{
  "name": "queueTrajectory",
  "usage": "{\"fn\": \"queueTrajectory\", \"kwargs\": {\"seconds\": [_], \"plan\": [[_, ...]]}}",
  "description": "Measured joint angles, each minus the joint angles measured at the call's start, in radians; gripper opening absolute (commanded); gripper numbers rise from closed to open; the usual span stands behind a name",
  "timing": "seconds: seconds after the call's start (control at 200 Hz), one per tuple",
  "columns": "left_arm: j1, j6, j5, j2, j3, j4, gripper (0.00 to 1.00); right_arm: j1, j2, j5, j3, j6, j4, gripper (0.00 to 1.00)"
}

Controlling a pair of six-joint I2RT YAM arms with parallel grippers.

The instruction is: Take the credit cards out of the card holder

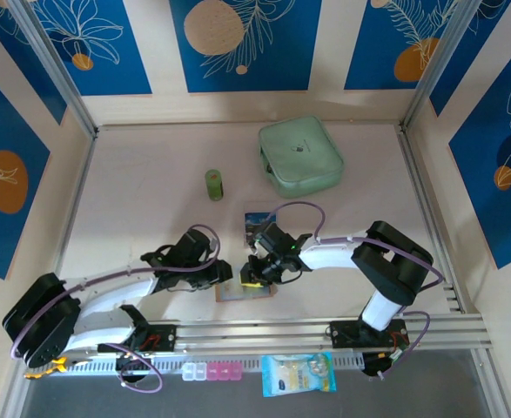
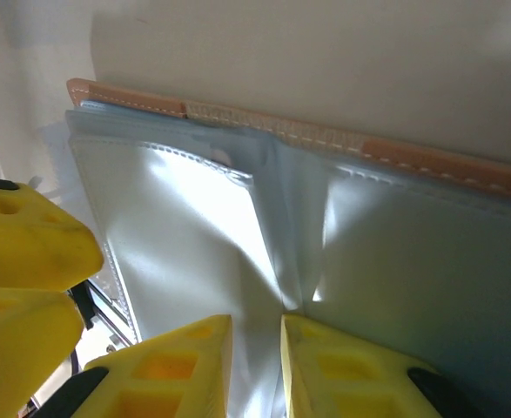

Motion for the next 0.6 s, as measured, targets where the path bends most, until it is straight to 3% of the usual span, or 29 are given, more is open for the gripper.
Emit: {"fn": "queueTrajectory", "kwargs": {"seconds": [0.295, 0.6], "plan": [[-0.008, -0.018, 0.005, 0.040, 0.000, 0.043, 0.22, -0.003, -0.001, -0.004, -0.002, 0.004, 0.006, 0.24], [-0.019, -0.019, 0.012, 0.063, 0.018, 0.053, 0.18, -0.003, -0.064, 0.023, -0.002, 0.003, -0.053, 0.32]]}}
